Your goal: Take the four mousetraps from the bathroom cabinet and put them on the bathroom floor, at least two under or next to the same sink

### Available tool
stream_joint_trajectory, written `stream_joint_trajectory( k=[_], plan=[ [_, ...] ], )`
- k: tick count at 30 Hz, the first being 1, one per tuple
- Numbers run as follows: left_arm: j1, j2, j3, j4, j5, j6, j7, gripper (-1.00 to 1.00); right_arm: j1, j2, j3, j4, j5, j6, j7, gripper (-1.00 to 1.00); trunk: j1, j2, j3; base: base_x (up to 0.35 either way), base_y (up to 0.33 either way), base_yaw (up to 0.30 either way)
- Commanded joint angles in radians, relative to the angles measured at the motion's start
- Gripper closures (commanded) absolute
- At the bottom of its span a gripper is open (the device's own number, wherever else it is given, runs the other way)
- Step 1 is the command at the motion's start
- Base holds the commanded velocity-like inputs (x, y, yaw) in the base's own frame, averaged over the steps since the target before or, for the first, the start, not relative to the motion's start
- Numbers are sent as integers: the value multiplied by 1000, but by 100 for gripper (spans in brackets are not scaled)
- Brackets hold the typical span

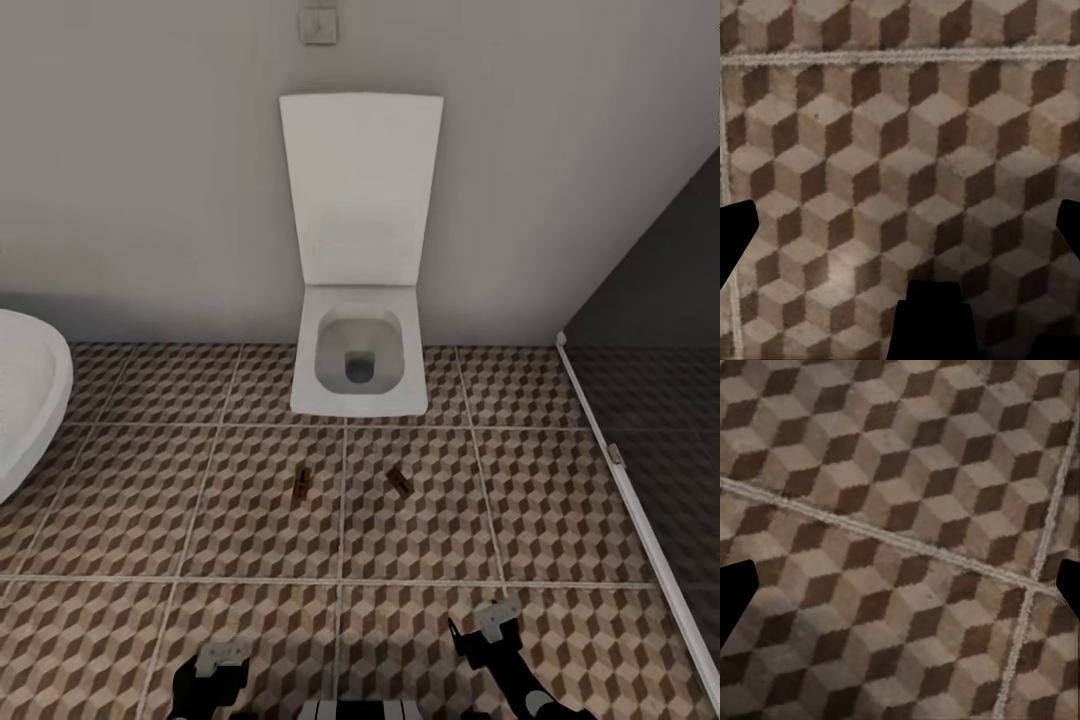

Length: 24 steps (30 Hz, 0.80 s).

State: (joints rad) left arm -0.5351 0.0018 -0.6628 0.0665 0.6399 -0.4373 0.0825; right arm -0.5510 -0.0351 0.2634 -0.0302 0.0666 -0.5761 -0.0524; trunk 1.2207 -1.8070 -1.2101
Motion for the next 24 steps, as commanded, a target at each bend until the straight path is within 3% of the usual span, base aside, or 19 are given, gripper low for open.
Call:
stream_joint_trajectory(
  k=[1,11,24],
  plan=[
    [3,0,-6,3,-3,-7,5,-100,0,-1,2,1,7,-7,-6,-100,-4,7,3,0,0,0],
    [41,11,-5,5,-2,-78,6,-100,1,-4,2,6,7,-49,-6,-100,-42,77,34,0,0,0],
    [48,25,-4,6,-2,-88,9,-100,4,-4,2,7,6,-54,-6,-100,-92,168,75,0,0,0]
  ],
)
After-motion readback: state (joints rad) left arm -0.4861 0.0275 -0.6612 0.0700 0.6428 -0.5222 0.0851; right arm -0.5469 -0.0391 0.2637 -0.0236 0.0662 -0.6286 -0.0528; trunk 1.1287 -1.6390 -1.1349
